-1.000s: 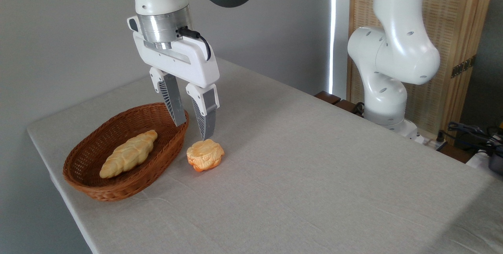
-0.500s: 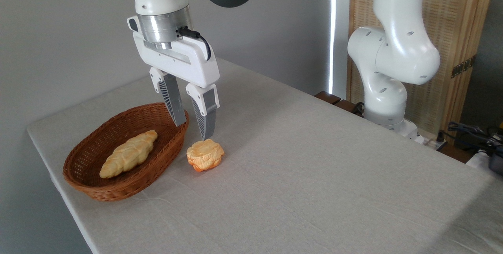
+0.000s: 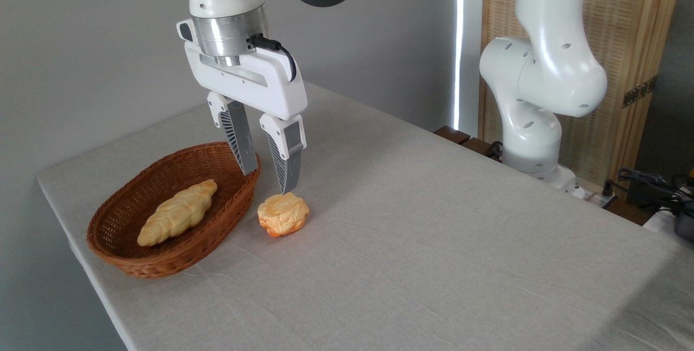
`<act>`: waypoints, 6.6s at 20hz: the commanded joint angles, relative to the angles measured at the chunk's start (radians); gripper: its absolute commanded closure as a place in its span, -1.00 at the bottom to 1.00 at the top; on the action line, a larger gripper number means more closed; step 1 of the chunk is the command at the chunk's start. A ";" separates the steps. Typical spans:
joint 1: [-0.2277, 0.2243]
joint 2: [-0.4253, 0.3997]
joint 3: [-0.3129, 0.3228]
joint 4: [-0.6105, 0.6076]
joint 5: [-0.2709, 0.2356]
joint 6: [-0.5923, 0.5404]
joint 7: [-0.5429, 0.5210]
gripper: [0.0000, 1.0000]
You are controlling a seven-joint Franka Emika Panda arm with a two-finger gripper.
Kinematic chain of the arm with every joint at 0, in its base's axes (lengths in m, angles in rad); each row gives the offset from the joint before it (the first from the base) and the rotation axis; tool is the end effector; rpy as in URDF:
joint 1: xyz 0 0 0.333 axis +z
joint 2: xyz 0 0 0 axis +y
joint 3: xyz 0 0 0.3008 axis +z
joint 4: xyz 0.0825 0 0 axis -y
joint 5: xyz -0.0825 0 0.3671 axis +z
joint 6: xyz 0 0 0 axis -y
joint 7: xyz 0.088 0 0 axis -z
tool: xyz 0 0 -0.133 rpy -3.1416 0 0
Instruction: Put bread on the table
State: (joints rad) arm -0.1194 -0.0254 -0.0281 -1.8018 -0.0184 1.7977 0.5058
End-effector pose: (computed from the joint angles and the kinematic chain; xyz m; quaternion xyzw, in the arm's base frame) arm 0.5357 -0.0818 0.5105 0.9477 -0.3190 0.0120 0.0066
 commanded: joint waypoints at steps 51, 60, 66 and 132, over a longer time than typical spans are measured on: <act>-0.089 0.331 -0.216 0.006 0.101 0.566 -0.451 -0.11; -0.089 0.329 -0.216 0.006 0.101 0.566 -0.446 0.13; -0.089 0.329 -0.216 0.006 0.101 0.566 -0.448 0.13; -0.069 0.007 -0.150 -0.020 0.043 0.156 -0.328 0.58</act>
State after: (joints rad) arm -0.1909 0.0484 -0.2139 -1.7826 0.0388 2.0549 0.0876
